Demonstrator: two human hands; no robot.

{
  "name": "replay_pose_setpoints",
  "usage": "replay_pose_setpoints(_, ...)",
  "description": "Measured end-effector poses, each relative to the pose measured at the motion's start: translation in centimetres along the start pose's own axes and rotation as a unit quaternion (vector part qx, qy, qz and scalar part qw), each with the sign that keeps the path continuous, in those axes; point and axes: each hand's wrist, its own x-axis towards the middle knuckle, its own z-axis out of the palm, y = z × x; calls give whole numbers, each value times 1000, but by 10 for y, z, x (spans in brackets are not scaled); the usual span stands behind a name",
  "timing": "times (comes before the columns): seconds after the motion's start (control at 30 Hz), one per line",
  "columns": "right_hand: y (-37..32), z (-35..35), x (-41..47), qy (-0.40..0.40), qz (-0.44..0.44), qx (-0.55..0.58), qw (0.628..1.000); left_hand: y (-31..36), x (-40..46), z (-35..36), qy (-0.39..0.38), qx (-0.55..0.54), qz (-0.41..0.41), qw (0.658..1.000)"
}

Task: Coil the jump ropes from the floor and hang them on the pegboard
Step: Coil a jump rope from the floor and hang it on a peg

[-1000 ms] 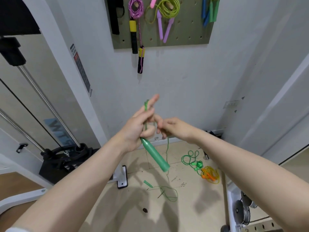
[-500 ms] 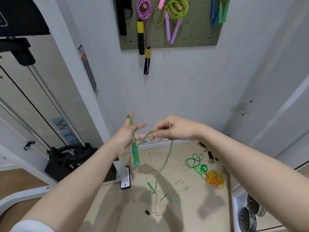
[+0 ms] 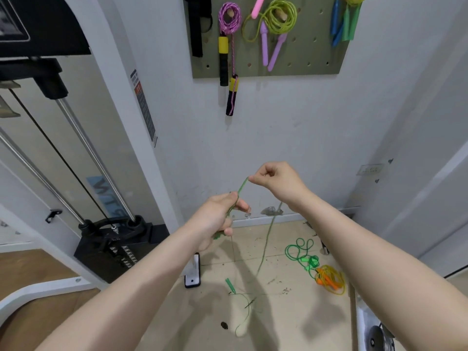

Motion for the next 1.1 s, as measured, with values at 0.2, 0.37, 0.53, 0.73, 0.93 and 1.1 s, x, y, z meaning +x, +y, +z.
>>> replay_pose_setpoints(0.2, 2, 28, -20, -115, 14, 62, 991, 15, -18, -15, -341, -198, -84, 915)
replay_pose_setpoints(0.37, 14, 48, -44, -288, 85, 32, 953, 27, -10, -36, -124, -237, 60, 962)
replay_pose_setpoints(0.53, -12, 34, -56, -450, 4, -129, 884, -1, 6, -72, 78, -194, 82, 975)
replay_pose_setpoints(0.73, -55, 24, -40, -298, -148, -77, 940, -23, -7, -65, -8, -2, -13, 1000)
replay_pose_setpoints(0.93, -31, 30, -8, -125, -118, 16, 985, 2, -38, -42, -199, 7, 13, 980)
replay_pose_setpoints(1.1, -21, 57, -32, -257, -60, 77, 962, 20, -42, -58, -257, -227, 98, 934)
